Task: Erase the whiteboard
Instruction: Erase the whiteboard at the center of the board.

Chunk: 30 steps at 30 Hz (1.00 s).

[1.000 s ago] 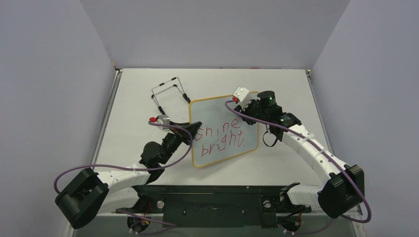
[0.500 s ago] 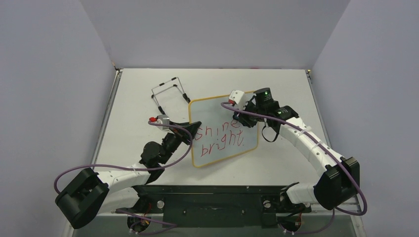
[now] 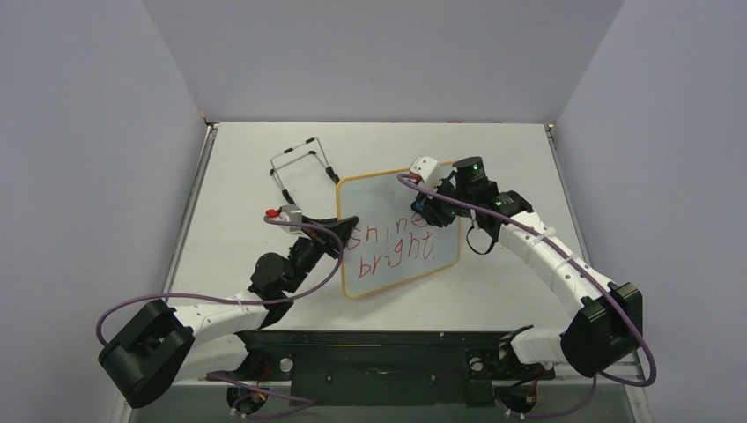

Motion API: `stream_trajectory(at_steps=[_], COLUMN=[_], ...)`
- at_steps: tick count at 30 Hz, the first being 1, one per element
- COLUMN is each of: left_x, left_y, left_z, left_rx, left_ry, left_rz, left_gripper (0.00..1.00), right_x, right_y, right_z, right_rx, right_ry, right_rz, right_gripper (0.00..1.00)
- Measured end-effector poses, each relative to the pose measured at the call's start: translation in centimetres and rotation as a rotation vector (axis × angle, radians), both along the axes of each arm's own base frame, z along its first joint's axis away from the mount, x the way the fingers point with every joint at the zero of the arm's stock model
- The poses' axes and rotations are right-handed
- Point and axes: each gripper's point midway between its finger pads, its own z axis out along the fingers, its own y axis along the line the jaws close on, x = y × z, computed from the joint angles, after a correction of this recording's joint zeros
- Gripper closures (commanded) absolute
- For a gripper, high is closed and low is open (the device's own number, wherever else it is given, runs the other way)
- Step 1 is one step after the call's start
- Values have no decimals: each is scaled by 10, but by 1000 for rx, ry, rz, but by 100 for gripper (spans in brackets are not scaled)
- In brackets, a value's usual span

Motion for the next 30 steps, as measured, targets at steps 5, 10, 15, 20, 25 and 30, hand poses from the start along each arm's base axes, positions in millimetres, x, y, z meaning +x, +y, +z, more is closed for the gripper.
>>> stream_trajectory(at_steps=[5,10,15,20,25,30], left_x=[1,1,0,1,2,1], left_y=[1,1,0,1,3,3], left_z=[-1,0,1,1,2,2], left_rx=[-1,-1,5,3,2,3], left_ry=[3,0,-9,-8,-10,-13], left_rz=[10,8,3,9,19,16], left_gripper=[100,100,100,100,100,100], right_x=[9,21,9,2,20,28], right_y=[6,-4,-6,6,3,-11], right_z=[9,18,6,4,15,16], right_rx=[55,55,-12,-8,44,36], right_ry=[-17,-70,-33,-19,-56,-71], right_rz=[-87,-152,-48,-19,-135,-164], right_gripper=[100,100,100,100,100,100])
